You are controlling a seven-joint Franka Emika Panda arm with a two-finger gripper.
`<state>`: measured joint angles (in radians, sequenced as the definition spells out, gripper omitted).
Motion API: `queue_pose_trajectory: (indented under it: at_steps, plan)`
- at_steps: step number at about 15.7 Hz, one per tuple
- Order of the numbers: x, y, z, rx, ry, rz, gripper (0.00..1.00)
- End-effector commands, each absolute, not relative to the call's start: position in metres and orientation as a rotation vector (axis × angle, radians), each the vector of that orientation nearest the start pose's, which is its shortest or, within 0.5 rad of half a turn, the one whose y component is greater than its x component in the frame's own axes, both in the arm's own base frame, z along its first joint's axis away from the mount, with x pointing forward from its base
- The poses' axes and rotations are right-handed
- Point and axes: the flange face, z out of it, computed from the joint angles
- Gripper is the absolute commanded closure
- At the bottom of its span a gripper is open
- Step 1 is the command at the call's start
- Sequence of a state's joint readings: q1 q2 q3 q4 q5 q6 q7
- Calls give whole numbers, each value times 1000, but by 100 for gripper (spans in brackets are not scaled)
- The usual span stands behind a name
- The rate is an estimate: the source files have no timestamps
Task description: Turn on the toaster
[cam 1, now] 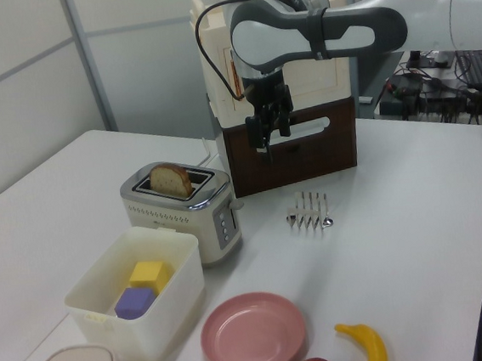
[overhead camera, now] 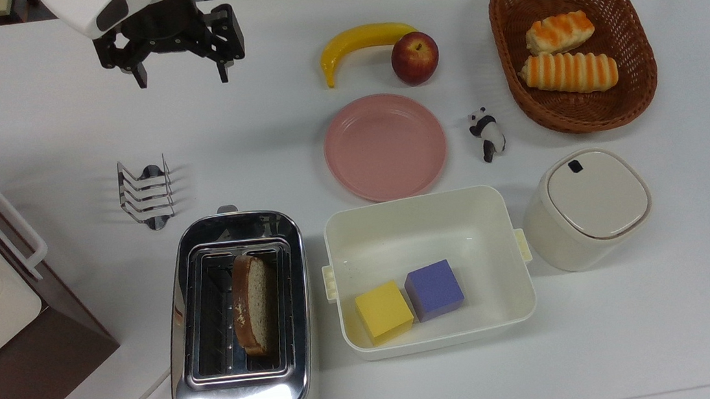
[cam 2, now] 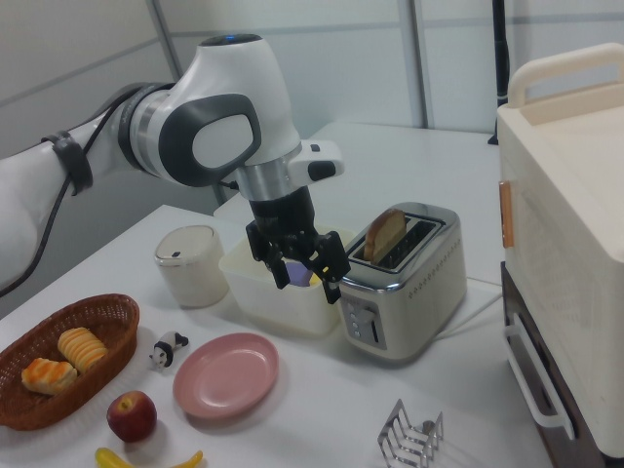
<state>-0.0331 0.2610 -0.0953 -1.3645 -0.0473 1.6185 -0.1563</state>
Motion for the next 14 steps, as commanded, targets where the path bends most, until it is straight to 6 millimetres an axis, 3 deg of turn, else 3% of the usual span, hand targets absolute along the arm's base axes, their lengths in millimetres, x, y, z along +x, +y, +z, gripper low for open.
queue_pose_trajectory:
  at_steps: [1,10,11,14]
  plan:
    - [625,-77,574,-3219,-97,65,0]
    - [627,-84,562,-3218,-81,103,3]
    - [626,-88,563,-3217,-73,106,15]
    - [623,-88,562,-3208,-86,139,76]
